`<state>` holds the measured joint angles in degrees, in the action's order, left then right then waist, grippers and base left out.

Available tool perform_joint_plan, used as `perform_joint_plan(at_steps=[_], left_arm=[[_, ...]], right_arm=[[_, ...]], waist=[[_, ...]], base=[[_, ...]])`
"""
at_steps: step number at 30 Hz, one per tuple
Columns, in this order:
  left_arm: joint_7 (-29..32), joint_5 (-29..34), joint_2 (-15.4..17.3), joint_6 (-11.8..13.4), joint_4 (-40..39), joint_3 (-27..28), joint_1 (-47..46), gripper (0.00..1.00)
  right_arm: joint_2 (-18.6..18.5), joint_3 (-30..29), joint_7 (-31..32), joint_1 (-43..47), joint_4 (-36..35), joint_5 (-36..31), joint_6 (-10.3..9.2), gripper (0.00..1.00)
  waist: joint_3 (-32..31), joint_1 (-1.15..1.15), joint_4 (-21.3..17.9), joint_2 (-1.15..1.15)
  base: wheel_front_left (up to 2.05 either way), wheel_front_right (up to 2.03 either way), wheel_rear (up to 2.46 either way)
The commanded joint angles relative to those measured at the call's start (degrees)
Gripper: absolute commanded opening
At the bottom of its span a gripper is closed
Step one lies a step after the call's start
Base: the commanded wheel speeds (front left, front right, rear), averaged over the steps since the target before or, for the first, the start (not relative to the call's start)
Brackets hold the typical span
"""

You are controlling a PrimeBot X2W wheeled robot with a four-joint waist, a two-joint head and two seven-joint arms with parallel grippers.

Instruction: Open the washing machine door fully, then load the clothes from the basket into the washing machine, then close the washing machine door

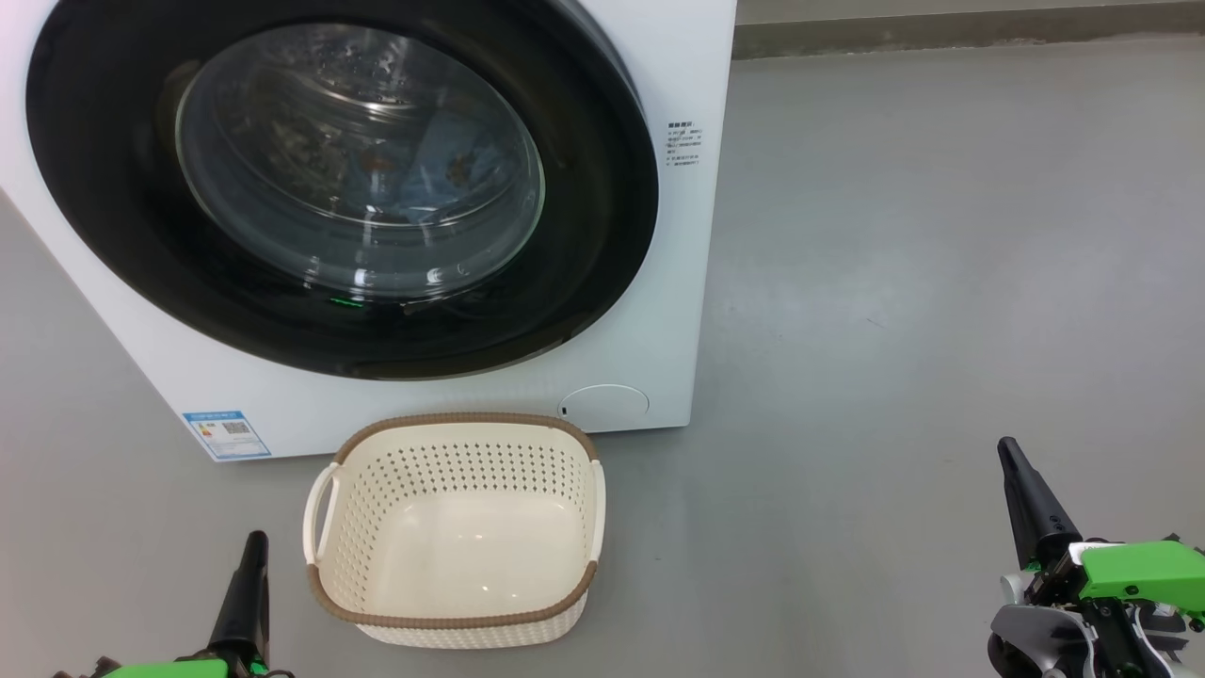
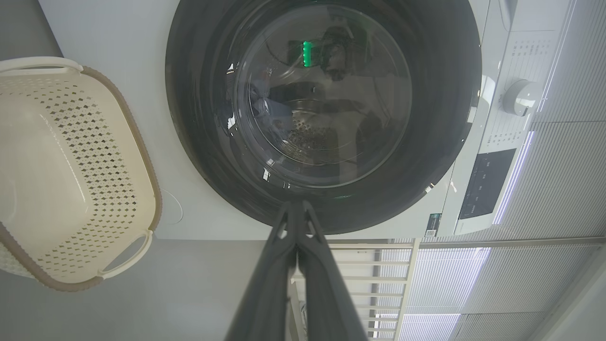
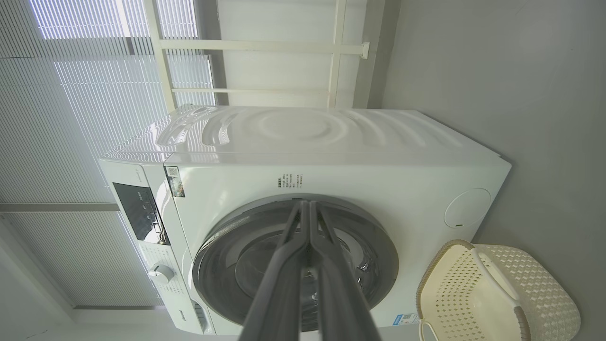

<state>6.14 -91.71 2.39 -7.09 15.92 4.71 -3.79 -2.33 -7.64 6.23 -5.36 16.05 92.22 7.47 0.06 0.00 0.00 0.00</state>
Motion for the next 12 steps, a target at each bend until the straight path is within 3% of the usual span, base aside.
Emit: perform_joint_plan(at_steps=[1, 12], left_arm=[[0.4, -0.4, 0.5, -0.4, -1.6, 1.9, -2.7, 0.00], [0.4, -0.4, 0.5, -0.4, -1.6, 1.9, -2.7, 0.00]], right_arm=[[-0.5, 1.0, 0.3, -1.2, -1.7, -0.1, 0.02, 0.00], [-0.5, 1.0, 0.3, -1.2, -1.7, -0.1, 0.02, 0.00]], waist=[[0.0, 0.00, 0.0, 0.00], [0.0, 0.00, 0.0, 0.00]], base=[[0.00, 0.00, 0.00], [0.00, 0.00, 0.00]])
